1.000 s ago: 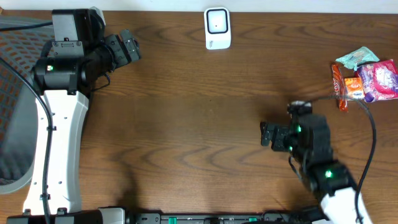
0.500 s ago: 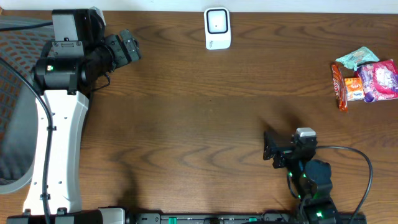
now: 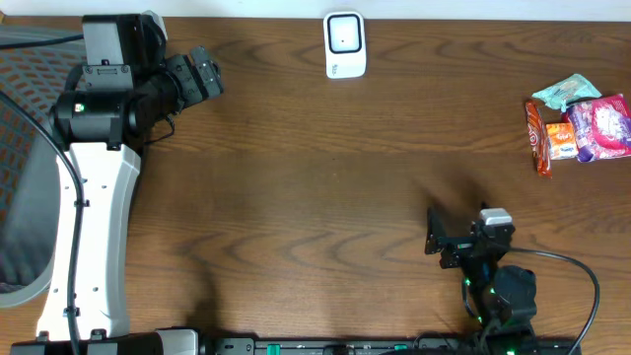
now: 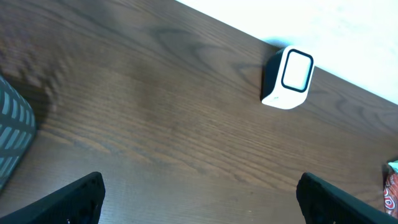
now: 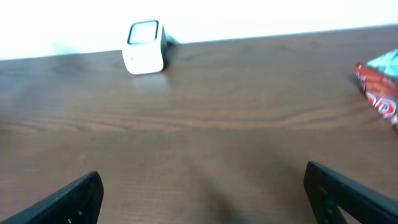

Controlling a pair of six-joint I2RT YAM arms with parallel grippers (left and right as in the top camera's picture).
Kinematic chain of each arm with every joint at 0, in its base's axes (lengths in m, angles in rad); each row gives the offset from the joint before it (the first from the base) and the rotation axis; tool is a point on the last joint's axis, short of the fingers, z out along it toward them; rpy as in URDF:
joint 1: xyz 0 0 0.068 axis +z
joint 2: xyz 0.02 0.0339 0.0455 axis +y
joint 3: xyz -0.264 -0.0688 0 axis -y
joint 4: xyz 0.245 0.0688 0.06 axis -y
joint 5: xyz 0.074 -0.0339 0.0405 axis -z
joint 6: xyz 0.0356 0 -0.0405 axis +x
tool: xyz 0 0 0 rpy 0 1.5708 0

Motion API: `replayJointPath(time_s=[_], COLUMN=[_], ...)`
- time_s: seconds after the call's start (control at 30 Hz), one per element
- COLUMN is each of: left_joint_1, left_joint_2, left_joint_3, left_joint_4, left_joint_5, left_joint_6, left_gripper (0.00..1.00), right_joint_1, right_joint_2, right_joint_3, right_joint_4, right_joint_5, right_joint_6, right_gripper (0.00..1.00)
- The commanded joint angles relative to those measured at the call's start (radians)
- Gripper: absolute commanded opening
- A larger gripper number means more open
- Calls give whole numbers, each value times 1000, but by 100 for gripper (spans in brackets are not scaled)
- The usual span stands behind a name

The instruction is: Scan the item barcode

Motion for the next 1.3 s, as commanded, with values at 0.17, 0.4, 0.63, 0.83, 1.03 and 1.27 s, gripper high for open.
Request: replayJointPath(time_s=[0.17, 0.4, 0.63, 0.83, 1.03, 1.27], left_joint_1=[3, 3, 3, 3, 3, 3], left_joint_2=[5, 5, 5, 5, 5, 5], left_joint_3=[-3, -3, -3, -3, -3, -3], left_joint_4=[0, 0, 0, 0, 0, 0], left_joint_5=[-3, -3, -3, -3, -3, -3], left_joint_6=[9, 9, 9, 9, 9, 9], left_gripper=[98, 98, 98, 98, 98, 98], right_joint_1=[-14, -16, -79, -93, -92, -92], right_joint_2=[-142, -140, -140, -140, -140, -140], right_joint_3=[-2, -2, -2, -2, -2, -2], right_joint_4=[-3, -5, -5, -6, -7, -7], right_joint_5=[-5, -2, -2, -2, -2, -2], right_joint_6=[-68, -68, -68, -101, -113, -112], right_gripper=[99, 99, 99, 99, 99, 99])
